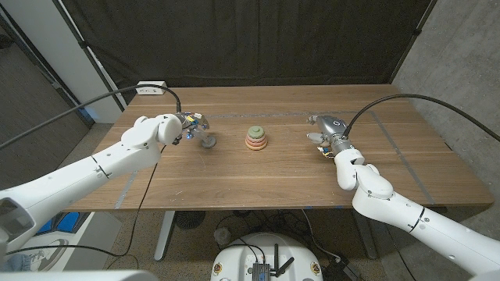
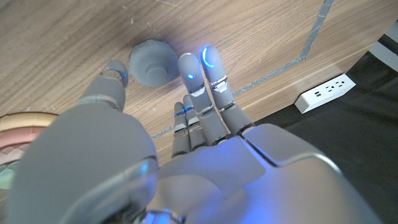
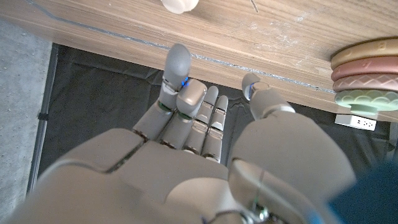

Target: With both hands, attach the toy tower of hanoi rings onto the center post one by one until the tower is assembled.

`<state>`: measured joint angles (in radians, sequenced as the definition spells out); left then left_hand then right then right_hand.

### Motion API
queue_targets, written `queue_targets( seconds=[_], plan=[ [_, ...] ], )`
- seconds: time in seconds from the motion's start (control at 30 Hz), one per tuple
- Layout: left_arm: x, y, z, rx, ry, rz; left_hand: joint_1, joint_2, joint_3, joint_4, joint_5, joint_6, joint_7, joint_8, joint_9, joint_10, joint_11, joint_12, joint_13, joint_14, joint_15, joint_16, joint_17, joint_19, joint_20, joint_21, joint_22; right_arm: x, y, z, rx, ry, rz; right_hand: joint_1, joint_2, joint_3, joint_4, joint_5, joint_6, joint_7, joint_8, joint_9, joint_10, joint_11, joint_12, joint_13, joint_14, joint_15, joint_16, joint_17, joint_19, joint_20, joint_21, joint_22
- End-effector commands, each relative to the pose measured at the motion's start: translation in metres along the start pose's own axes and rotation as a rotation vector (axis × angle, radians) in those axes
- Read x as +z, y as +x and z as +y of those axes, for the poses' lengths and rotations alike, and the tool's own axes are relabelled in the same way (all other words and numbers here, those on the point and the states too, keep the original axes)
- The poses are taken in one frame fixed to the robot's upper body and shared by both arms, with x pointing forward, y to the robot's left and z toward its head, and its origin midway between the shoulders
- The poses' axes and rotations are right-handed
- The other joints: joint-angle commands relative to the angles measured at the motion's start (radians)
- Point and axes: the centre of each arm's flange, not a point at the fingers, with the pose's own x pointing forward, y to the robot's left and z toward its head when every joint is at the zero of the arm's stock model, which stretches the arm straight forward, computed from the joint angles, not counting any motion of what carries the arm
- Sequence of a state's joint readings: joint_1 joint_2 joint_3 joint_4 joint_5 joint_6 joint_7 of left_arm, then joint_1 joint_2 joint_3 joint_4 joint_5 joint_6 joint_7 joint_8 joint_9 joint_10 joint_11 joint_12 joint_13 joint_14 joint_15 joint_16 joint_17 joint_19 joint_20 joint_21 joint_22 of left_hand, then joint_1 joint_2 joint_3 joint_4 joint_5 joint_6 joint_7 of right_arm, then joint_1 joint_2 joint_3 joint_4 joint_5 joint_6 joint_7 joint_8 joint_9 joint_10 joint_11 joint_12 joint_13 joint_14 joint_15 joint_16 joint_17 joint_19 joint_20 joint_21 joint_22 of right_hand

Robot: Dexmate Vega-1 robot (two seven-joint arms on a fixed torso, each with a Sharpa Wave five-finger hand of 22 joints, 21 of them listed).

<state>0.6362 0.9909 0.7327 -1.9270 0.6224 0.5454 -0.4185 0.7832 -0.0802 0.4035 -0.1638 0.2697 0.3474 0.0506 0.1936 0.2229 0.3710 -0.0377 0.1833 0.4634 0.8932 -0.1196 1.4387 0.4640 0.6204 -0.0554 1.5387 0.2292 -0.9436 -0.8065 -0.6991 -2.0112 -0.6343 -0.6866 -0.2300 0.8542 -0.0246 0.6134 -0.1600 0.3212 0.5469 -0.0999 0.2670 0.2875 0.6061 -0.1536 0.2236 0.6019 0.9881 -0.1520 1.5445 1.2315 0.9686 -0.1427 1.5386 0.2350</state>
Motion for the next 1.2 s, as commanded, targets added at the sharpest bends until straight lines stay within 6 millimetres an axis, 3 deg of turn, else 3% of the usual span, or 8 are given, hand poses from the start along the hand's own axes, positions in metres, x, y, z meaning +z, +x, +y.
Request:
queue_targets(
  seconds=[0.03, 1.2],
  plan=[
    [0.004, 0.008, -0.009, -0.009, 0.023, 0.008, 0.005, -0.003, 0.0, 0.001, -0.003, -0.002, 0.004, 0.007, 0.002, 0.001, 0.0, 0.007, 0.001, 0.01, -0.098, 0.003, 0.0, 0.011, -0.142, 0.003, 0.0, -0.001, -0.001, 0.0, 0.006, 0.002, 0.007, 0.003, 0.008, -0.002, -0.002, 0.002, 0.009, 0.002, 0.001, 0.003, 0.008, -0.004, -0.004, 0.002, 0.004, -0.062, 0.006, 0.001, 0.005, -0.073, 0.007, 0.002],
    [0.0, 0.022, -0.027, -0.025, -0.01, 0.023, 0.018, 0.009, -0.003, 0.001, -0.005, 0.024, -0.002, 0.022, -0.006, 0.028, -0.008, 0.018, -0.012, 0.02, -0.098, 0.01, -0.004, 0.015, -0.142, 0.004, -0.005, -0.002, 0.003, -0.002, 0.006, 0.01, 0.016, -0.006, 0.016, -0.005, -0.002, 0.009, 0.02, 0.002, -0.004, 0.0, 0.018, -0.005, -0.005, 0.005, 0.008, -0.062, 0.007, 0.001, 0.003, -0.073, 0.005, -0.003]
  ],
)
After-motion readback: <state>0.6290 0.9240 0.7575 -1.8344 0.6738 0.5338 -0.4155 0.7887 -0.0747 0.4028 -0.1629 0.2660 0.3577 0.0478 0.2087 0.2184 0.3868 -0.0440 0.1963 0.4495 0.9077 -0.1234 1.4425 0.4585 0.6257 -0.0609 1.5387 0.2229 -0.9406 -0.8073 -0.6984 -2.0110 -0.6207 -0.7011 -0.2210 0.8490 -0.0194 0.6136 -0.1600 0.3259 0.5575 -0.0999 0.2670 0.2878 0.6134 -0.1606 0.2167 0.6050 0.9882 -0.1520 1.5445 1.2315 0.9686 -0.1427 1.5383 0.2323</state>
